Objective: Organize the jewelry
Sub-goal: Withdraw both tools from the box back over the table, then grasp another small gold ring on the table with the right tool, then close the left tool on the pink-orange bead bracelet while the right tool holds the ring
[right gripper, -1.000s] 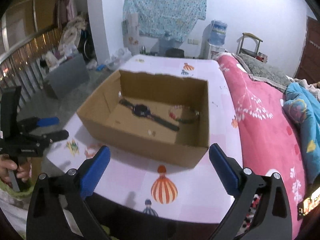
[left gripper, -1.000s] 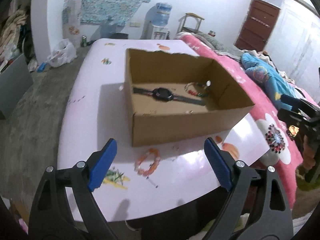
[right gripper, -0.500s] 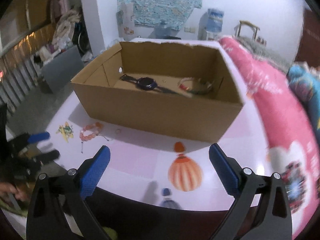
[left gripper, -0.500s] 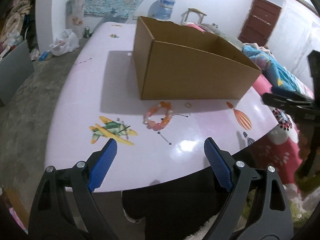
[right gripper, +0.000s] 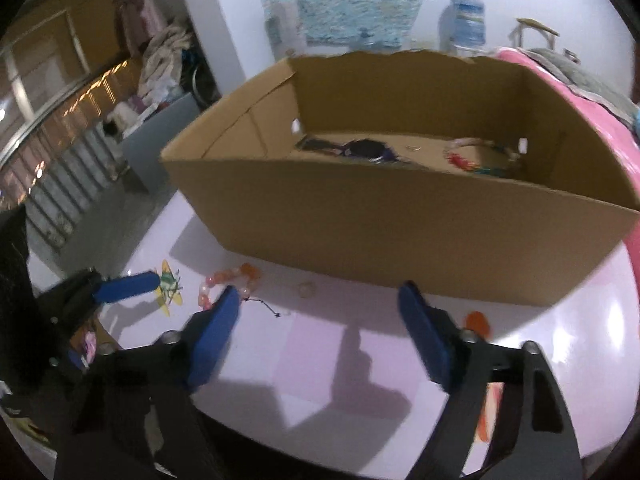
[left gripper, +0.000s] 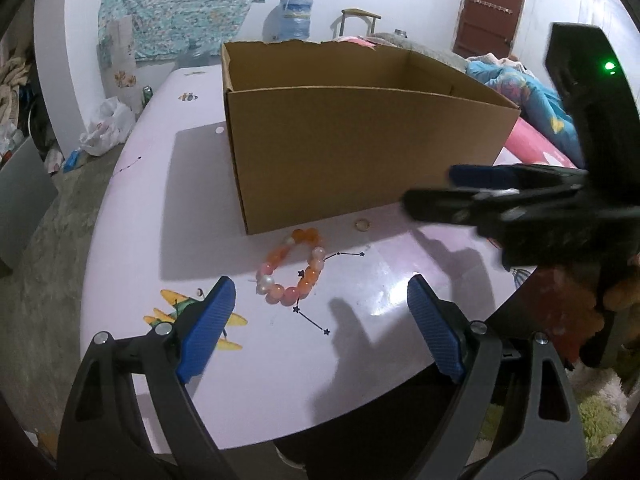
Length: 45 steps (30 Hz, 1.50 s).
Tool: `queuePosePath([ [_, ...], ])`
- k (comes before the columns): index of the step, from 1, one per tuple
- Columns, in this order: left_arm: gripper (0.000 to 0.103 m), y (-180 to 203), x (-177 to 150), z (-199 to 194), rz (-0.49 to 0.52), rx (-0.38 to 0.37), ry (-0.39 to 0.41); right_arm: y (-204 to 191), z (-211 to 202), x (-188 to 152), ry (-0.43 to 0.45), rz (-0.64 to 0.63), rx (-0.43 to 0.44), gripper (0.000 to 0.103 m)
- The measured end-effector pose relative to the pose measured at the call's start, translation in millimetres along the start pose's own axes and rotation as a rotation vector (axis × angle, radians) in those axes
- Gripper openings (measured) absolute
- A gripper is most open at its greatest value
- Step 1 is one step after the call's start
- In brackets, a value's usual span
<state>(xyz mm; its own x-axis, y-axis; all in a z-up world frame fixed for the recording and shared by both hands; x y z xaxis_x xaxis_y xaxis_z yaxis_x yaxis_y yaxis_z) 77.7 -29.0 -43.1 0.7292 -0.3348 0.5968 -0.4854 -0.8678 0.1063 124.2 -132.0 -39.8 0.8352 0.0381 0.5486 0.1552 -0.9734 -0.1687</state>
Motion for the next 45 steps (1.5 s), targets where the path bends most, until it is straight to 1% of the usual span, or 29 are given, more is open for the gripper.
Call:
queuePosePath([
  [1,0.084,-1,1,1,-0.001,0.004,0.0,-3,5,0,-0.007,-0.011,-0.004,0.069],
  [3,0.084,-4,1,2,0.0,0.012,-0.002,-9,15,-1,-0.017,-0.031,0.0,0.059],
  [4,0.084,-6,1,3,-0.003,0.019,-0.003,-10,19,-1,-0.018,-0.036,-0.004,0.057],
  [6,0.084,-10,0,1,-0.003,0.024,-0.002,-14,26,-1,-0.02,-0.054,-0.015,0.048],
  [8,0.084,-13,0,1,-0.002,0.03,-0.001,-15,31,-1,-0.023,-0.064,-0.033,0.043],
  [9,0.084,-13,1,2,-0.002,0.032,0.0,-16,34,-1,-0.028,-0.07,-0.038,0.038],
  [15,0.084,-15,1,3,-0.004,0.039,0.0,-18,45,-5,-0.055,-0.087,-0.067,0.025],
  [19,0.084,-14,1,4,0.0,0.042,-0.002,-21,45,-4,-0.048,-0.107,-0.082,0.024],
  [22,0.084,-14,1,4,0.005,0.046,0.002,-21,47,-3,-0.047,-0.103,-0.083,0.015],
  [23,0.084,-14,1,4,0.01,0.049,0.003,-19,47,-2,-0.049,-0.098,-0.075,0.011],
  [25,0.084,-13,2,4,0.015,0.048,0.007,-18,48,-2,-0.054,-0.093,-0.064,0.011],
  [29,0.084,-10,4,5,0.021,0.046,0.009,-13,46,-2,-0.056,-0.083,-0.072,0.011],
  [33,0.078,-8,7,9,0.028,0.051,0.001,-1,41,-3,-0.062,-0.038,-0.09,0.011],
  [35,0.073,-6,10,13,0.031,0.067,-0.017,11,36,-8,-0.065,-0.01,-0.106,0.011],
  [38,0.07,-5,18,19,0.031,0.095,-0.053,26,30,-14,-0.068,0.028,-0.128,0.011],
  [43,0.065,0,27,23,0.009,0.081,-0.094,47,22,-20,-0.065,0.094,-0.154,0.011],
  [45,0.061,3,28,25,0.007,0.074,-0.108,51,22,-21,-0.062,0.103,-0.16,0.011],
])
Point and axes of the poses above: each gripper's, at about its wrist camera, not at the fingertips, and z roughly the way its jaws point, y to its right, x to its top, the point moved 6 cm from there along z, roughly the way its jaws point, and after that the axes turned 5 degrees about -y, right-handed, at the moved point
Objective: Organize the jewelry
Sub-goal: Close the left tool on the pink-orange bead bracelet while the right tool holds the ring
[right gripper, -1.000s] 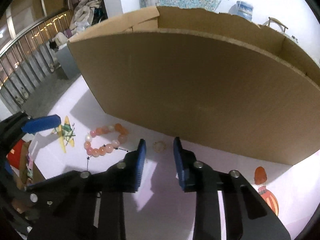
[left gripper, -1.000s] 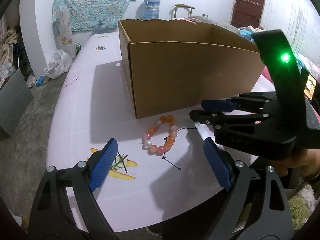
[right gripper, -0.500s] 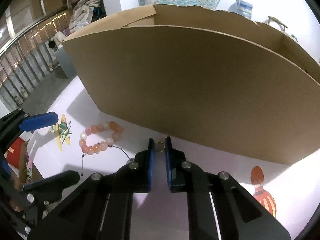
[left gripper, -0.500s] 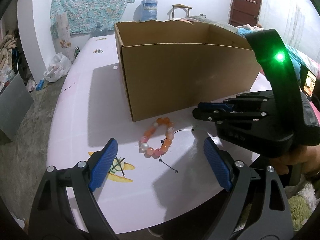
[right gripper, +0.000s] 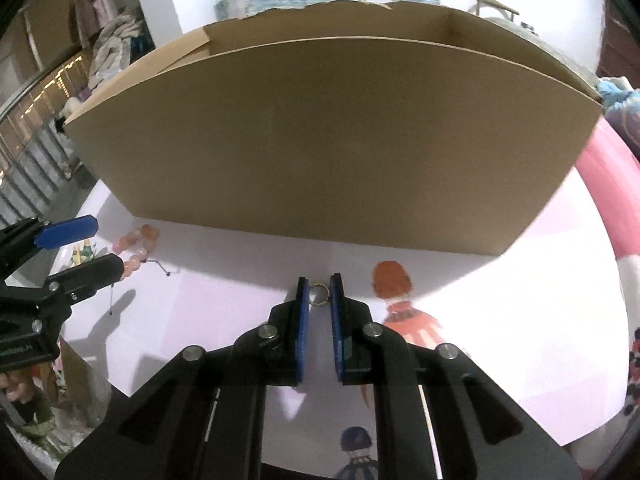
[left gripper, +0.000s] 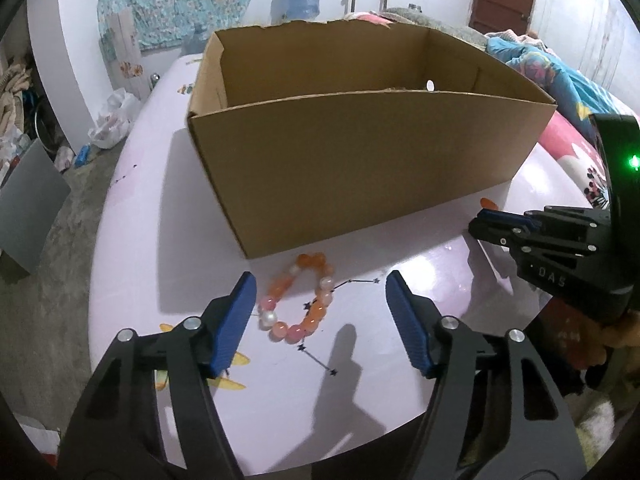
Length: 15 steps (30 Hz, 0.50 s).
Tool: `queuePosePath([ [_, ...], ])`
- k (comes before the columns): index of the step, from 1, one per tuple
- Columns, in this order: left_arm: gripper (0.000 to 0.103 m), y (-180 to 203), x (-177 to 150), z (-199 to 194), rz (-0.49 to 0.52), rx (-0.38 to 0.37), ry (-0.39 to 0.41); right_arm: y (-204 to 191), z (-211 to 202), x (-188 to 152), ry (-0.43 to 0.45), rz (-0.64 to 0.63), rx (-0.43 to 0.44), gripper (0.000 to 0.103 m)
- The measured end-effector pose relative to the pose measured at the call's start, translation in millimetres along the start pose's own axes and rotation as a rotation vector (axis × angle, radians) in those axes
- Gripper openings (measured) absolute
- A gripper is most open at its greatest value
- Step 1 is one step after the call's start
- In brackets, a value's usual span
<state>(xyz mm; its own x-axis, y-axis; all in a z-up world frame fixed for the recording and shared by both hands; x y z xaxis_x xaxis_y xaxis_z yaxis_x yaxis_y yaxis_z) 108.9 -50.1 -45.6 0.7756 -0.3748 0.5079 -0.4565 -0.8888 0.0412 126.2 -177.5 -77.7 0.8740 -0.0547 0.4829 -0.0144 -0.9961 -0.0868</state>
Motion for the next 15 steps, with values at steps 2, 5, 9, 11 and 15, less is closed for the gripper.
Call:
queuePosePath([
  [2,0.059,3,-1,3,0.003,0.002,-0.02,1,1,1,0.001,0.008,0.001,0.011],
  [5,0.057,6,-3,8,0.003,0.003,-0.054,-3,3,4,0.003,0.004,-0.006,0.011],
  [9,0.054,7,-6,14,-0.006,0.008,-0.082,-2,2,1,0.005,0.008,-0.003,0.011],
  [11,0.052,7,-8,17,-0.011,0.011,-0.093,0,1,-3,0.006,0.009,-0.003,0.011],
  [15,0.044,4,-11,22,-0.023,0.009,-0.114,0,1,-3,0.005,0.008,-0.003,0.011],
])
Point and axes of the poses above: each gripper's, at about its wrist camera, not at the fingertips, and z roughly the way its jaws point, y to its right, x to its top, the point moved 6 cm from there along z, roughly the way its jaws point, and after that the axes turned 5 degrees about -y, right-handed, at the moved point
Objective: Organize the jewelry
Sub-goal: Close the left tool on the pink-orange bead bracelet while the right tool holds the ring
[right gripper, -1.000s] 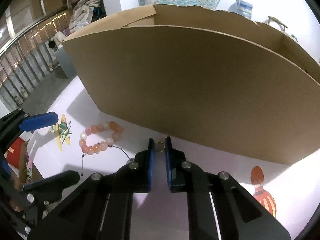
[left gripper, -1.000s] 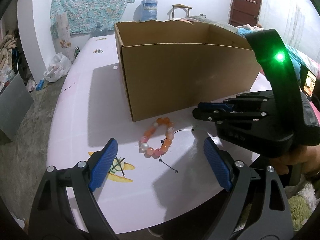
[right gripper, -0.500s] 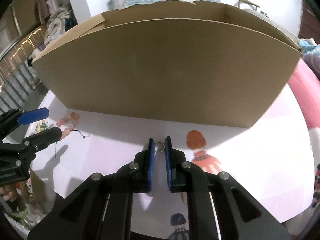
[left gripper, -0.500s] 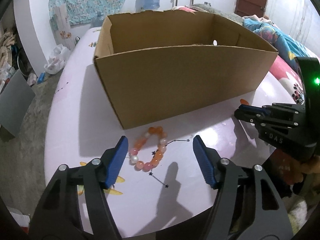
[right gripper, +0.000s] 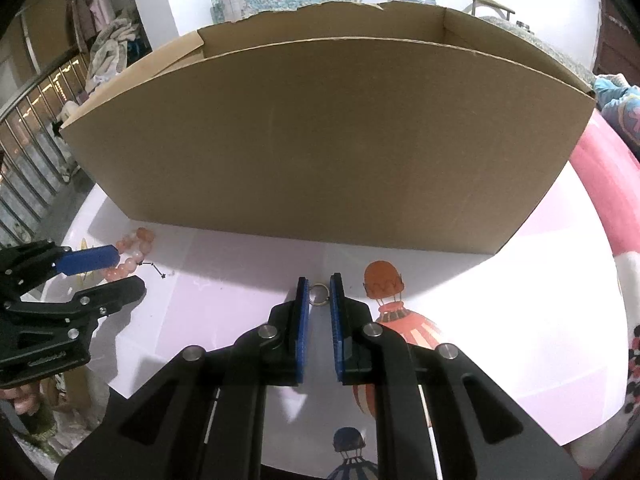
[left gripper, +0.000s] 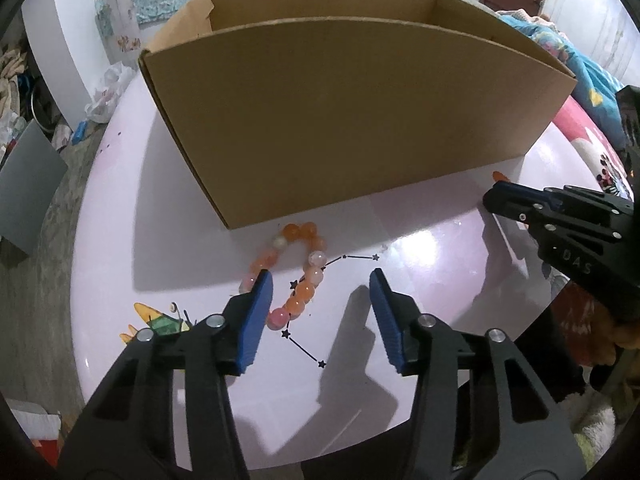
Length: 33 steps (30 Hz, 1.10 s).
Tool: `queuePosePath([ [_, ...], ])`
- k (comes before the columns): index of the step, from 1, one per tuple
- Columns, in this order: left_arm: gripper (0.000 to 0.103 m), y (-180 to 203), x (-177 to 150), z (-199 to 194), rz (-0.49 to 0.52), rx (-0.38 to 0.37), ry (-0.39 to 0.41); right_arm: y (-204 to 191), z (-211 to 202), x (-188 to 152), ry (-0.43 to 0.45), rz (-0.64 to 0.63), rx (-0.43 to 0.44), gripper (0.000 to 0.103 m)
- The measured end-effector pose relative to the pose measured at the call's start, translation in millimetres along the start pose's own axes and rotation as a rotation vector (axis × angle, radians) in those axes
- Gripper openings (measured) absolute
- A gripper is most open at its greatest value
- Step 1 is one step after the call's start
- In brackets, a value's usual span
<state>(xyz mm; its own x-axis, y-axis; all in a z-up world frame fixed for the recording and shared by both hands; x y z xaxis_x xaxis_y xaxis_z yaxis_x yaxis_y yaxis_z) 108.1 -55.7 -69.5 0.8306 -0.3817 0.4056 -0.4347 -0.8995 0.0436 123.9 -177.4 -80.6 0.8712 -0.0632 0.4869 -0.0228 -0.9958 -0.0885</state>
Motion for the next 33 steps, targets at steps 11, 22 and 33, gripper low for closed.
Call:
queuePosePath([
  [11,0.034,1,-1,0,0.009,0.029,0.005,8,-3,-5,0.001,0.002,0.002,0.011],
  [22,0.021,-12,2,3,-0.001,0.037,0.015,14,-4,-7,0.004,0.009,0.006,0.011],
  [33,0.014,-17,2,1,-0.014,0.037,0.015,19,-7,-8,0.002,0.025,0.03,0.005],
])
Point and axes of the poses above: each gripper's, at about its wrist camera, not at the fingertips, and z roughly the way its jaws point, y to its right, x to its top, the point moved 6 cm from there along z, roughly the way its jaws point, and after that the axes turned 5 degrees about -y, right-handed, at the moved point
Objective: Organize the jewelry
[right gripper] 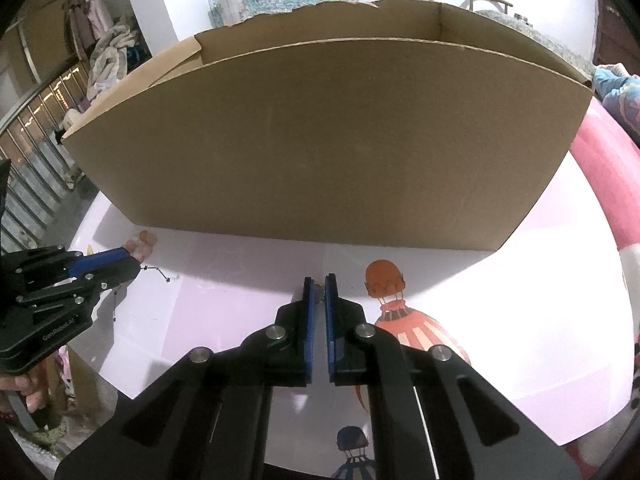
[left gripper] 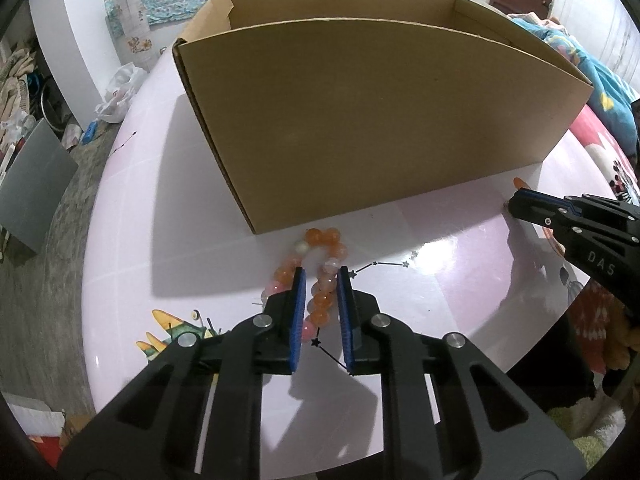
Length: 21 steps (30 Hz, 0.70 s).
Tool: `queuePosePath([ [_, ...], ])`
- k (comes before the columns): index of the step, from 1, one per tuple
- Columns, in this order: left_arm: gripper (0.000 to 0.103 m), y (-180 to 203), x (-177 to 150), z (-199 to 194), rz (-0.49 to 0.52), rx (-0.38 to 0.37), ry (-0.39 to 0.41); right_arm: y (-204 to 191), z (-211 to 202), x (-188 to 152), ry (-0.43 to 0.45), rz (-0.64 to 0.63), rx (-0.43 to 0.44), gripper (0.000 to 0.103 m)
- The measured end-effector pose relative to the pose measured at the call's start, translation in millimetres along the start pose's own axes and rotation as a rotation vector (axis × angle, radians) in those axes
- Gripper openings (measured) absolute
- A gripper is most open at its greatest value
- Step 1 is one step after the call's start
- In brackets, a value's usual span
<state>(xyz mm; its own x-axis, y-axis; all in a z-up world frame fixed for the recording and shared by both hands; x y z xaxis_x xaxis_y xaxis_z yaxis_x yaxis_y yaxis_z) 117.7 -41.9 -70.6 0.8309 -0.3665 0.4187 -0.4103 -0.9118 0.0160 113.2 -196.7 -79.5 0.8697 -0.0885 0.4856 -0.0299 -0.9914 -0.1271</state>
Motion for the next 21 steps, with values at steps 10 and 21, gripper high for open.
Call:
queuePosePath([
  [10,0.014,0,2,1,0.002,0.0,0.002,3,-18,-2,0.019,-0.018,0.036,0.027],
  [21,0.014,1,2,1,0.0,0.002,0.003,-10,-6,-2,0.004,-0.125,-0.014,0.035],
])
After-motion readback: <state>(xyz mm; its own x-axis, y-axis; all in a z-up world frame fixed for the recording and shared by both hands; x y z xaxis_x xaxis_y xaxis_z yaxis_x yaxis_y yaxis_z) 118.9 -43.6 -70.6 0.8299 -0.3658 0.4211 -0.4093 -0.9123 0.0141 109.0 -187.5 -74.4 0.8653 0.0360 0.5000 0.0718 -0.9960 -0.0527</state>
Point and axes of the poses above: each gripper's, at about its wrist camera, not at the fingertips, and z roughly the way its jaws point, y to its right, x to its top, the point moved 6 cm from there along z, roughly the way its jaws point, and after that the axes turned 5 degrees about -y, right-handed, at the moved point
